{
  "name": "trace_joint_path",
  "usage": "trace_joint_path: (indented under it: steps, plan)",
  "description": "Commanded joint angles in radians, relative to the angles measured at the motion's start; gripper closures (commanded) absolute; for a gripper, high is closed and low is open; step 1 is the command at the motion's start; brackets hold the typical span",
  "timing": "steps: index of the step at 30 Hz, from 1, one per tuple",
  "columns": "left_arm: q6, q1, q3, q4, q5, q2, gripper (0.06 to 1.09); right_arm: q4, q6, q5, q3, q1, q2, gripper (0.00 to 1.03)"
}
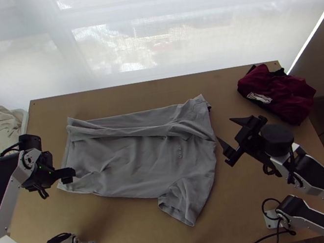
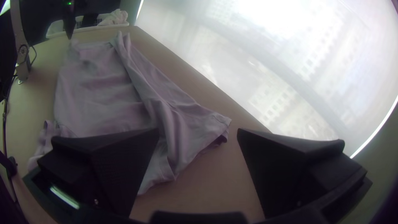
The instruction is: Fold the t-shirt
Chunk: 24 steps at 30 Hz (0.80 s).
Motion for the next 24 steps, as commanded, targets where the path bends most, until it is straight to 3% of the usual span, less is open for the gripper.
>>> trace_joint_path:
  steps: [1,13,24]
  plan:
    - [0.056,0.005,-0.150,0.128,0.014,-0.106,0.16,-0.093,0.019,0.018,-0.001,0.063,-0.080,0.15]
    - [0.127,0.009,-0.248,0.395,0.042,-0.079,0.16,-0.245,0.038,0.036,0.012,0.097,-0.152,0.15]
    - [0.196,0.063,-0.242,0.388,0.094,-0.010,0.20,-0.262,0.035,0.036,0.008,0.083,-0.155,0.15]
